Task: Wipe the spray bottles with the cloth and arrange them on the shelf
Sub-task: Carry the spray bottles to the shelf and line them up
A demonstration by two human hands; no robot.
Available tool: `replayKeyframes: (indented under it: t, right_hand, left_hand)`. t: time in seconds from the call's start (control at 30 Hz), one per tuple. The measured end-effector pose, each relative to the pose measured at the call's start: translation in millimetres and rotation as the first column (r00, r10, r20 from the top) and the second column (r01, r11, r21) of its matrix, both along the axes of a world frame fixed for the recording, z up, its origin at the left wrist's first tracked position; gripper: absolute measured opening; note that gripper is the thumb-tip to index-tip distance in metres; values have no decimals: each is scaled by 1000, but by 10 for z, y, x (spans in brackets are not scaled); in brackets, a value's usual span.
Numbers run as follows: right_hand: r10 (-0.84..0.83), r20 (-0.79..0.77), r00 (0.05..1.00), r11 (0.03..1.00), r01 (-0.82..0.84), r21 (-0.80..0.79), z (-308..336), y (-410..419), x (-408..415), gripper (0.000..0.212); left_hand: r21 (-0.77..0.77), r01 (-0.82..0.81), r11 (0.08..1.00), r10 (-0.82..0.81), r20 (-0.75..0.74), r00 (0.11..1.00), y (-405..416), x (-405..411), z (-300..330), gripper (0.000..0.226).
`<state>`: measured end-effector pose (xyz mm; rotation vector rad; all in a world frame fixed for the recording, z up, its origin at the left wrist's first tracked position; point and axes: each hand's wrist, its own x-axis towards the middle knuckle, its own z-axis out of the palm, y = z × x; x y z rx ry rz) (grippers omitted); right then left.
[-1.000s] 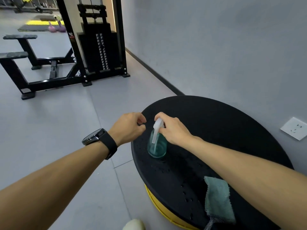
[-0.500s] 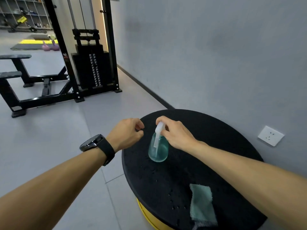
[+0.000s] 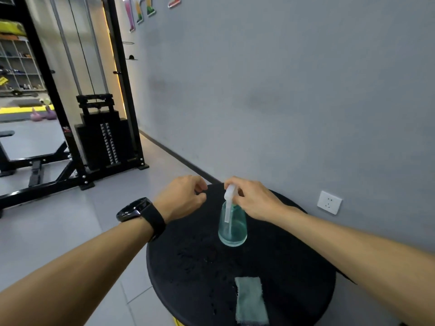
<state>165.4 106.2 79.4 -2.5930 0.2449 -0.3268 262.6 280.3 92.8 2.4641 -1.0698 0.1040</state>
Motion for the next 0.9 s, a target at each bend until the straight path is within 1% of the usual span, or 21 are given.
replayKeyframes:
  t: [0.27,0.43,0.67,0.9]
  right_hand:
    - [-75,8,997,997,75,-30,238,-353,-630,26]
    - [-137,22,990,990,138,-24,383,-572,-1060,25]
    - [-212,44,976,976,214,-38,623,-823,-1698,20]
    - [-296,36,955,954,297,-44,834,-1016,-2384,21]
  left_hand:
    - [39,110,993,-114,111,987,-422,-504,321,23]
    - [34,191,981,-194,125,973,-720,-800,489,24]
    - [60,305,951,-310,179,934,-1085,-1262,653,26]
    - [53,419,907,-421,178,889,-1460,-1794,780,26]
